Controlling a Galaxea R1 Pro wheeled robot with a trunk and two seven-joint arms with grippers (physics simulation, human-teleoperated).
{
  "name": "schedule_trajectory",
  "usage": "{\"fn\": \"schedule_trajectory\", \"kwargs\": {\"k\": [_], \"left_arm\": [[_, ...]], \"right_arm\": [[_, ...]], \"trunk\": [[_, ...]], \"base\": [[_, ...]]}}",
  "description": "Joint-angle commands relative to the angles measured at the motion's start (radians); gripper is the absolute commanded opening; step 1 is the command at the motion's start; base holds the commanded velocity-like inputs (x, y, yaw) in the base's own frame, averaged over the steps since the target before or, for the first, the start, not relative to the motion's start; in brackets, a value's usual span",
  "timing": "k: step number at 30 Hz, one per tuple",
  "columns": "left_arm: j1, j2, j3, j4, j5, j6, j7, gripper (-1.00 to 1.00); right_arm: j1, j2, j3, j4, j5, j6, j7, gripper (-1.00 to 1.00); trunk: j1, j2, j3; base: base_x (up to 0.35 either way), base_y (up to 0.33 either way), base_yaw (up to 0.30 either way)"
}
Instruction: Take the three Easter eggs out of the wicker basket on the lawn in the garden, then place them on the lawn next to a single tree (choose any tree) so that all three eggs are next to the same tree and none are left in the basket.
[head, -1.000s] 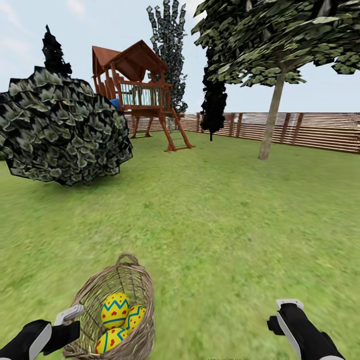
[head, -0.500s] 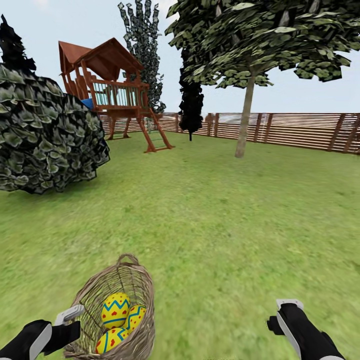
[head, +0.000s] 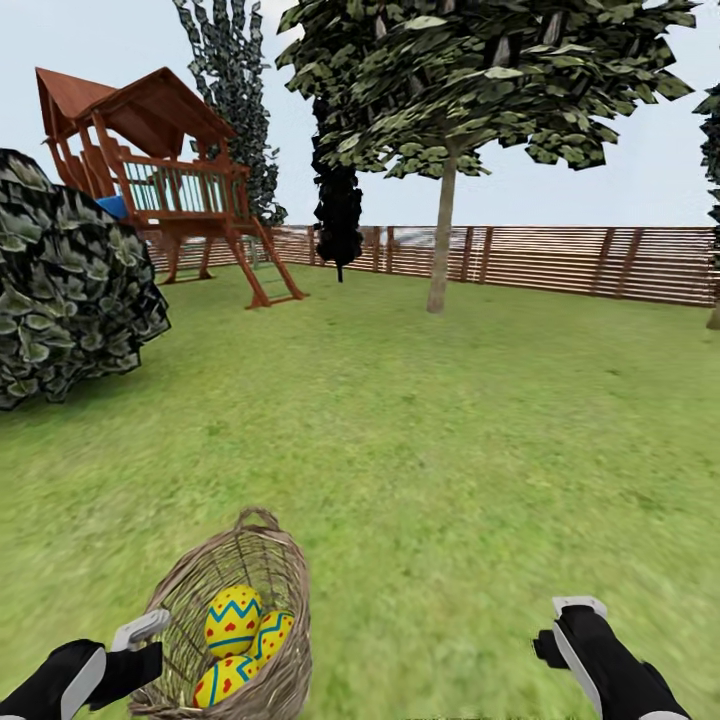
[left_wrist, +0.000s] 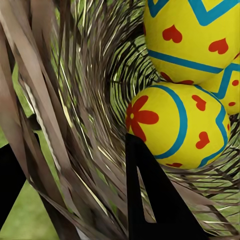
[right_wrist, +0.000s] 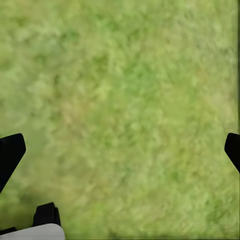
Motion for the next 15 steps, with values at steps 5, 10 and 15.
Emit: {"fn": "schedule_trajectory", "kwargs": {"k": [5, 10, 15], "left_arm": [[0.000, -0.007, 0.008, -0.001, 0.008, 0.008, -0.002, -1.00], [0.000, -0.008, 0.008, 0.000, 0.008, 0.007, -0.002, -1.00], [0.000, -0.009, 0.008, -0.001, 0.008, 0.007, -0.002, -1.00]], "right_arm": [[-0.001, 0.000, -0.001, -0.001, -0.003, 0.004, -0.004, 1.00], [-0.001, 0.000, -0.001, -0.001, -0.003, 0.004, -0.004, 1.00], [-0.001, 0.000, 0.000, -0.001, -0.003, 0.004, -0.004, 1.00]], "trunk": [[-0.019, 0.034, 0.014], [-0.038, 0.069, 0.030], [-0.057, 0.104, 0.046]], "base": [[0.000, 0.000, -0.281], [0.000, 0.000, -0.281], [0.000, 0.000, -0.281]]}}
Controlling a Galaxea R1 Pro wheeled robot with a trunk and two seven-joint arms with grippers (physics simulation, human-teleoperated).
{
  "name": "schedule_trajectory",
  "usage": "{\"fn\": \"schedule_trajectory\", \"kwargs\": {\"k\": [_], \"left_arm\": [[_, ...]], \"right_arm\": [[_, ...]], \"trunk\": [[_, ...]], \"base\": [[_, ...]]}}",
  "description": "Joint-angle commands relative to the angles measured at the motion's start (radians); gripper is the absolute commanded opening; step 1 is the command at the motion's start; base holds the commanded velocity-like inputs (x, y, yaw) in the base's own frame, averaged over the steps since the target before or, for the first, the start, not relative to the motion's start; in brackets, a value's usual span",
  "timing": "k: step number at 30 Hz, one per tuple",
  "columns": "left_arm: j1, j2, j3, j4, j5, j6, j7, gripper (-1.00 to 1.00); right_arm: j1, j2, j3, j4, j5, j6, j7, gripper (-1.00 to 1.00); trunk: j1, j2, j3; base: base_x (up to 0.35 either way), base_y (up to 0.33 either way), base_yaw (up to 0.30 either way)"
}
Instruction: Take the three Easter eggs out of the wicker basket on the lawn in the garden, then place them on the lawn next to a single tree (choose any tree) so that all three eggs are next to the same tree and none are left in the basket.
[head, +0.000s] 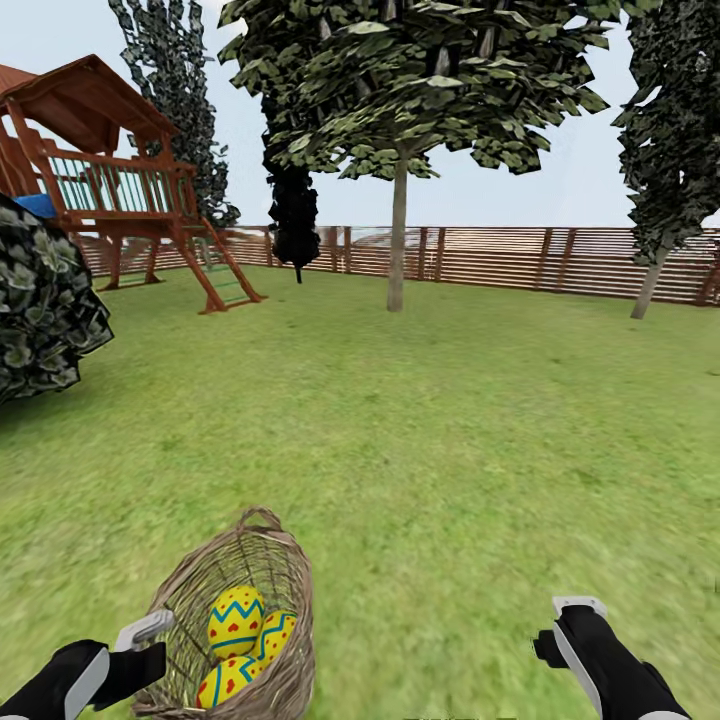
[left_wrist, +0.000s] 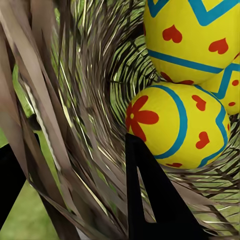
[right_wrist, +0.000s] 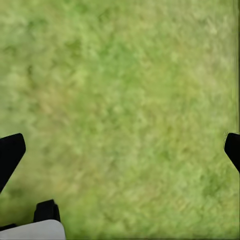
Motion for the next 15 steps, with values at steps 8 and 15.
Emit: {"fn": "schedule_trajectory", "kwargs": {"k": [8, 15], "left_arm": [[0.000, 0.001, 0.010, -0.004, 0.009, 0.009, -0.006, -1.00], [0.000, 0.001, 0.009, -0.005, 0.011, 0.010, -0.006, -1.00]], "right_arm": [[-0.001, 0.001, 0.000, -0.001, -0.003, 0.006, -0.004, 1.00], [-0.001, 0.002, 0.001, 0.001, -0.004, 0.006, -0.004, 1.00]], "trunk": [[-0.011, 0.020, 0.007], [-0.011, 0.020, 0.006]], "base": [[0.000, 0.000, -0.237], [0.155, 0.000, -0.013]]}}
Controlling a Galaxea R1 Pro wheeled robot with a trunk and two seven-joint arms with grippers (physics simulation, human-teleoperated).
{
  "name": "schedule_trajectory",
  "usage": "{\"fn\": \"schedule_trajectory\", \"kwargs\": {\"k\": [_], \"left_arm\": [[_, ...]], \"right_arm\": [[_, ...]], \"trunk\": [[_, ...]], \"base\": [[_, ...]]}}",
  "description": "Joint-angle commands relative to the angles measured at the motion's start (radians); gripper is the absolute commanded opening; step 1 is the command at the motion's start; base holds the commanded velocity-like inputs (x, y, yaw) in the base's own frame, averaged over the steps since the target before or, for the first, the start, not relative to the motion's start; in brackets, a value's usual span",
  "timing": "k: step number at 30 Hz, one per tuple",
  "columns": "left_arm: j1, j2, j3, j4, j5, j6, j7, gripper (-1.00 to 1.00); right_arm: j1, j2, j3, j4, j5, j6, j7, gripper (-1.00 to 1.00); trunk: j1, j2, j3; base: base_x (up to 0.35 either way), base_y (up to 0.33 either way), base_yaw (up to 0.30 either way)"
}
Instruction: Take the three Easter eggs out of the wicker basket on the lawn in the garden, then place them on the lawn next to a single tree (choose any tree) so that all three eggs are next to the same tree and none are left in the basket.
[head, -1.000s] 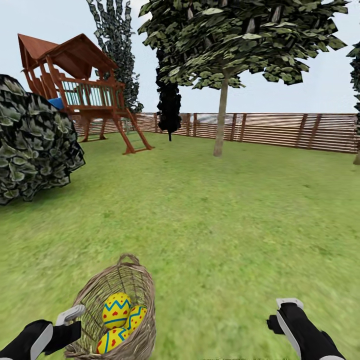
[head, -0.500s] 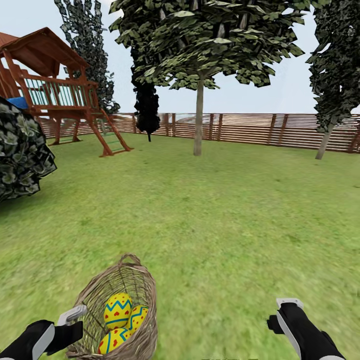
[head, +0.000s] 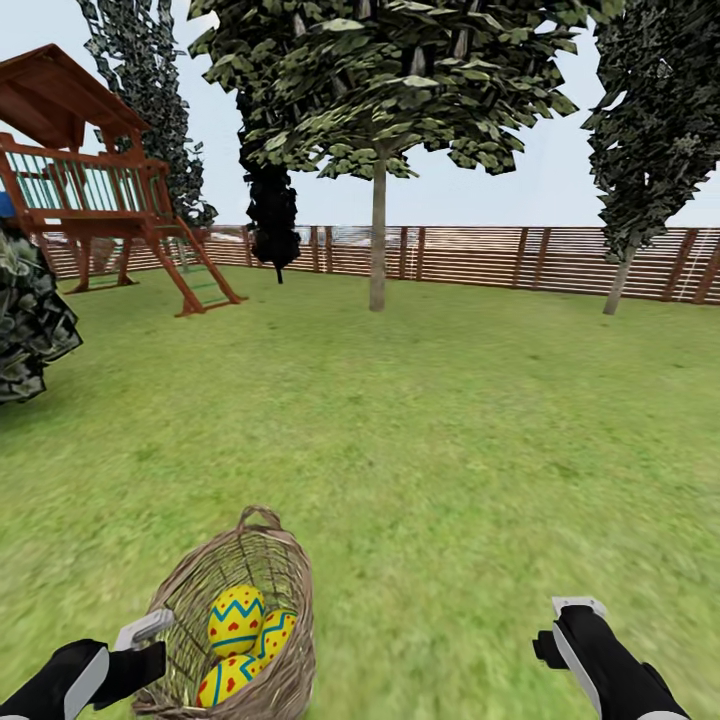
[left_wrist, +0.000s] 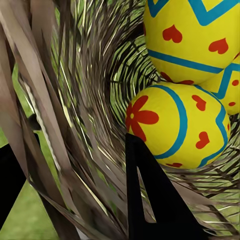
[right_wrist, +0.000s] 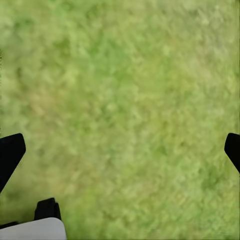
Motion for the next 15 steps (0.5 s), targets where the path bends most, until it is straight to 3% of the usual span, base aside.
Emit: {"fn": "schedule_trajectory", "kwargs": {"k": [1, 15], "left_arm": [[-0.001, 0.000, 0.009, -0.002, 0.008, 0.009, -0.003, -1.00], [-0.001, 0.000, 0.009, -0.002, 0.007, 0.009, -0.003, -1.00]], "right_arm": [[-0.001, 0.000, 0.000, -0.001, -0.003, 0.005, -0.004, 1.00], [-0.001, 0.000, -0.001, -0.001, -0.003, 0.005, -0.004, 1.00]], "trunk": [[0.001, -0.001, -0.001], [0.001, -0.001, -0.001]], "base": [[0.323, 0.000, 0.000], [0.328, 0.000, 0.000]]}}
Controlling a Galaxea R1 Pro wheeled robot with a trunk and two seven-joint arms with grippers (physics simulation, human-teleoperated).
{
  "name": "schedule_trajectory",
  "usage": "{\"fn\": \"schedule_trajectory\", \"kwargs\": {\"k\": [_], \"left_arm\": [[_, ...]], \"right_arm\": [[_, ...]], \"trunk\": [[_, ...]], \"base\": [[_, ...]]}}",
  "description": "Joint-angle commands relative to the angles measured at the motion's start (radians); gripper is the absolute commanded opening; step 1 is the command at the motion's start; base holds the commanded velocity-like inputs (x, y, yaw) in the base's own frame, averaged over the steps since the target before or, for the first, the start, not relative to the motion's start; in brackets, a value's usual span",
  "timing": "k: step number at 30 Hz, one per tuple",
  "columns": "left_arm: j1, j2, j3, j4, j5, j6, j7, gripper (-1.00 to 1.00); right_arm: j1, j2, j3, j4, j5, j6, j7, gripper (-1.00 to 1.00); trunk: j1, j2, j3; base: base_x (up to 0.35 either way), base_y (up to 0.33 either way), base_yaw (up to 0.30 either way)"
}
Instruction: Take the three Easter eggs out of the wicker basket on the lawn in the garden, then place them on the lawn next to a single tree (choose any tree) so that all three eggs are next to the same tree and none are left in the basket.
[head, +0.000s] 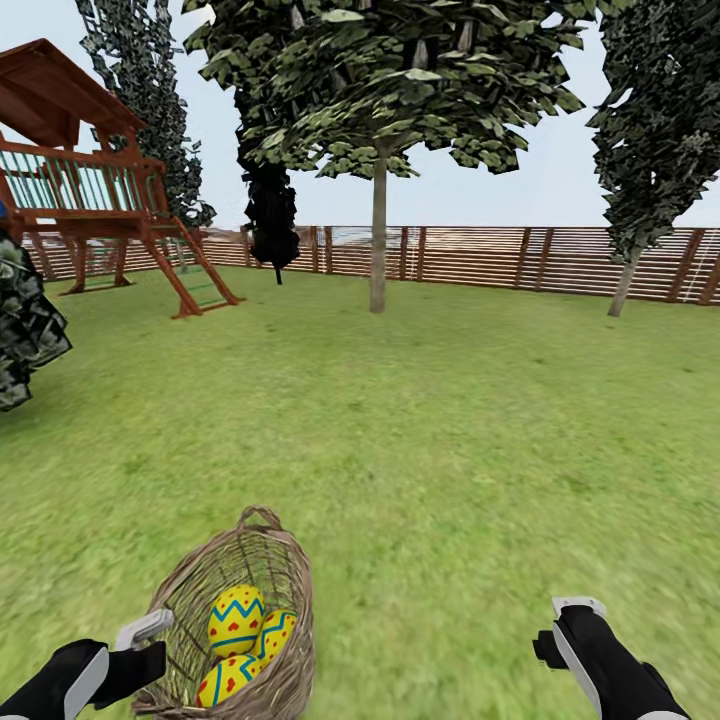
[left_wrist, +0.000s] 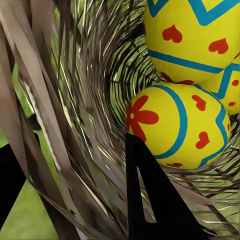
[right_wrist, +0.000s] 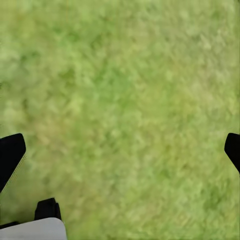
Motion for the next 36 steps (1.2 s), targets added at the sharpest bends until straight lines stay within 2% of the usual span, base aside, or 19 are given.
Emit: {"fn": "schedule_trajectory", "kwargs": {"k": [1, 6, 15, 36], "left_arm": [[-0.001, -0.001, 0.009, -0.002, 0.008, 0.008, -0.003, -1.00], [-0.001, -0.002, 0.009, -0.002, 0.008, 0.008, -0.003, -1.00], [-0.001, -0.002, 0.009, -0.002, 0.009, 0.008, -0.003, -1.00], [-0.001, -0.002, 0.009, -0.002, 0.010, 0.008, -0.003, -1.00]], "right_arm": [[-0.001, 0.000, 0.000, -0.001, -0.003, 0.005, -0.004, 1.00], [-0.001, 0.000, 0.000, -0.001, -0.003, 0.005, -0.004, 1.00], [-0.001, 0.000, 0.001, -0.003, -0.003, 0.005, -0.004, 1.00], [-0.001, -0.001, -0.002, -0.003, -0.003, 0.005, -0.004, 1.00]], "trunk": [[0.001, -0.001, -0.001], [0.001, -0.001, -0.001], [0.001, -0.001, -0.001], [0.001, -0.001, -0.001]], "base": [[0.329, 0.000, 0.000], [0.329, 0.000, -0.034], [0.329, 0.000, -0.222], [0.329, 0.000, -0.003]]}}
